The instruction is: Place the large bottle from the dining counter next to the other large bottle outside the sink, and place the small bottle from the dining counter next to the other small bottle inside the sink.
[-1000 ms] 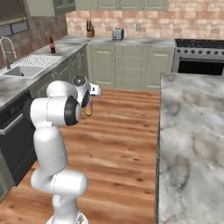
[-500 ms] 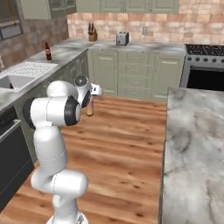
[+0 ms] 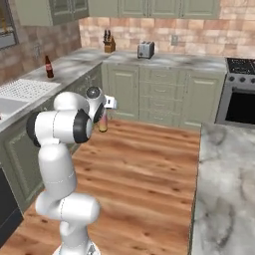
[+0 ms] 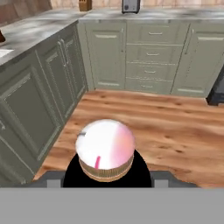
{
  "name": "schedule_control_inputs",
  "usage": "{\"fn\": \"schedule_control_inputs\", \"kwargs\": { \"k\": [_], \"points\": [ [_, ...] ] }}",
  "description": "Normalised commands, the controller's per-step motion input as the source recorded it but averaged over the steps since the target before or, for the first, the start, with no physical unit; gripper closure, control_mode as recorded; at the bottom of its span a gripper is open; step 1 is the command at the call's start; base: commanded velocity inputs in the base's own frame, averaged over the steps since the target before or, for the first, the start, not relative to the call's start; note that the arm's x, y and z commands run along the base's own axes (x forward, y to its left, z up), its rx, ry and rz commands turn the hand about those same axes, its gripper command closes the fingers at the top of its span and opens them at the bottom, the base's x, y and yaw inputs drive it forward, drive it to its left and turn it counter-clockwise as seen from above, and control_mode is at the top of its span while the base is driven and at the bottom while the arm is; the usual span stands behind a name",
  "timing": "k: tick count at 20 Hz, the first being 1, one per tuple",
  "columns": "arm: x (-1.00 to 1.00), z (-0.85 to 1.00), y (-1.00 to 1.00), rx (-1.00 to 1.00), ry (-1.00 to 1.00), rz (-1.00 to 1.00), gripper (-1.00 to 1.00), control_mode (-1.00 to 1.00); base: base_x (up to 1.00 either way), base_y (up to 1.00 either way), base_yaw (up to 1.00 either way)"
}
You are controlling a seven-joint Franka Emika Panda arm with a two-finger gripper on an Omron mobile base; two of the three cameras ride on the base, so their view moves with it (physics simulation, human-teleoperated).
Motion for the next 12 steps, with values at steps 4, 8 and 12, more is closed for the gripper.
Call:
{"fn": "schedule_control_inputs", "kwargs": {
  "k": [4, 8, 12],
  "points": [
    [0.00, 0.00, 0.00, 0.00, 0.00, 0.00, 1.00, 1.00, 1.00, 0.28, 0.22],
    [0.00, 0.00, 0.00, 0.00, 0.00, 0.00, 1.00, 1.00, 0.97, 0.32, 0.25],
    [0.00, 0.00, 0.00, 0.00, 0.00, 0.00, 1.00, 1.00, 0.86, 0.25, 0.32]
  ]
}}
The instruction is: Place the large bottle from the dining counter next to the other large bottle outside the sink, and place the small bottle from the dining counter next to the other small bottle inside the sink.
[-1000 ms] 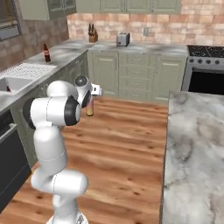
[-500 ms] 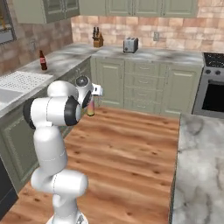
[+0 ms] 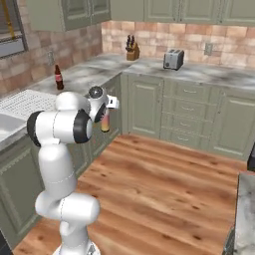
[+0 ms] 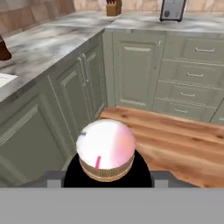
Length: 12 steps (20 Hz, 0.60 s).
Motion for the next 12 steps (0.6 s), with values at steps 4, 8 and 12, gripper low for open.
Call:
{"fn": "schedule_control_inputs", "kwargs": {
  "k": [4, 8, 12],
  "points": [
    [0.00, 0.00, 0.00, 0.00, 0.00, 0.00, 1.00, 1.00, 0.66, 0.06, 0.41],
    [0.00, 0.00, 0.00, 0.00, 0.00, 0.00, 1.00, 1.00, 0.44, 0.00, 0.45],
    [0.00, 0.00, 0.00, 0.00, 0.00, 0.00, 1.00, 1.00, 0.41, -0.07, 0.45]
  ]
}}
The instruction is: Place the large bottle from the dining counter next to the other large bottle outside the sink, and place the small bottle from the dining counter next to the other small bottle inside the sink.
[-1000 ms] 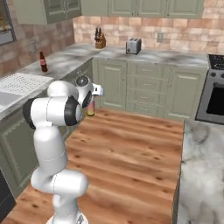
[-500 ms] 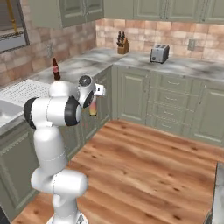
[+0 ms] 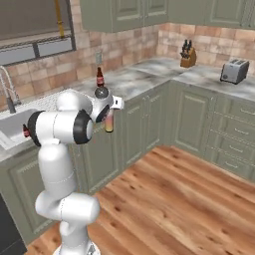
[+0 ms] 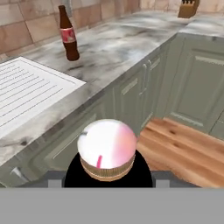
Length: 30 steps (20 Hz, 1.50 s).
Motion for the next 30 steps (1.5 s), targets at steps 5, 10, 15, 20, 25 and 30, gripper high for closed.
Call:
{"fn": "schedule_control_inputs", "kwargs": {
  "k": [5, 10, 15, 20, 25, 30],
  "points": [
    [0.00, 0.00, 0.00, 0.00, 0.00, 0.00, 1.00, 1.00, 0.60, -0.24, 0.29],
    [0.00, 0.00, 0.00, 0.00, 0.00, 0.00, 1.00, 1.00, 0.44, -0.41, 0.10],
    [0.00, 0.00, 0.00, 0.00, 0.00, 0.00, 1.00, 1.00, 0.50, -0.32, 0.10],
    [0.00, 0.00, 0.00, 0.00, 0.00, 0.00, 1.00, 1.00, 0.53, -0.37, 0.11],
    [0.00, 0.00, 0.00, 0.00, 0.00, 0.00, 1.00, 1.00, 0.55, -0.24, 0.13],
    [0.00, 0.00, 0.00, 0.00, 0.00, 0.00, 1.00, 1.00, 0.41, 0.00, 0.17]
  ]
}}
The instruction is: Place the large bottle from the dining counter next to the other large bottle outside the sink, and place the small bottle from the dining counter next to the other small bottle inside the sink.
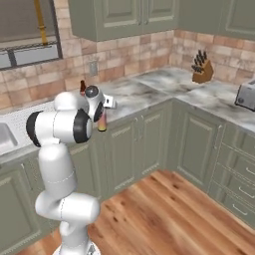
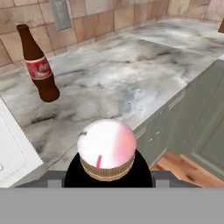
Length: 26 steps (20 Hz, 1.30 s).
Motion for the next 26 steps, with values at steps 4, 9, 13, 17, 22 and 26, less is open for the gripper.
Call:
{"fn": "schedule_control_inputs", "kwargs": {
  "k": [4, 9, 13, 17, 22, 26],
  "points": [
    [0.00, 0.00, 0.00, 0.00, 0.00, 0.00, 1.00, 1.00, 0.36, 0.03, 0.22],
    [0.00, 0.00, 0.00, 0.00, 0.00, 0.00, 1.00, 1.00, 0.50, 0.00, 0.23],
    [0.00, 0.00, 0.00, 0.00, 0.00, 0.00, 1.00, 1.00, 0.71, 0.00, 0.19],
    [0.00, 0.00, 0.00, 0.00, 0.00, 0.00, 1.00, 1.00, 0.49, 0.00, 0.19],
    [0.00, 0.00, 0.00, 0.00, 0.00, 0.00, 1.00, 1.00, 0.33, 0.03, 0.19],
    [0.00, 0.00, 0.00, 0.00, 0.00, 0.00, 1.00, 1.00, 0.25, 0.01, 0.17]
  ]
}}
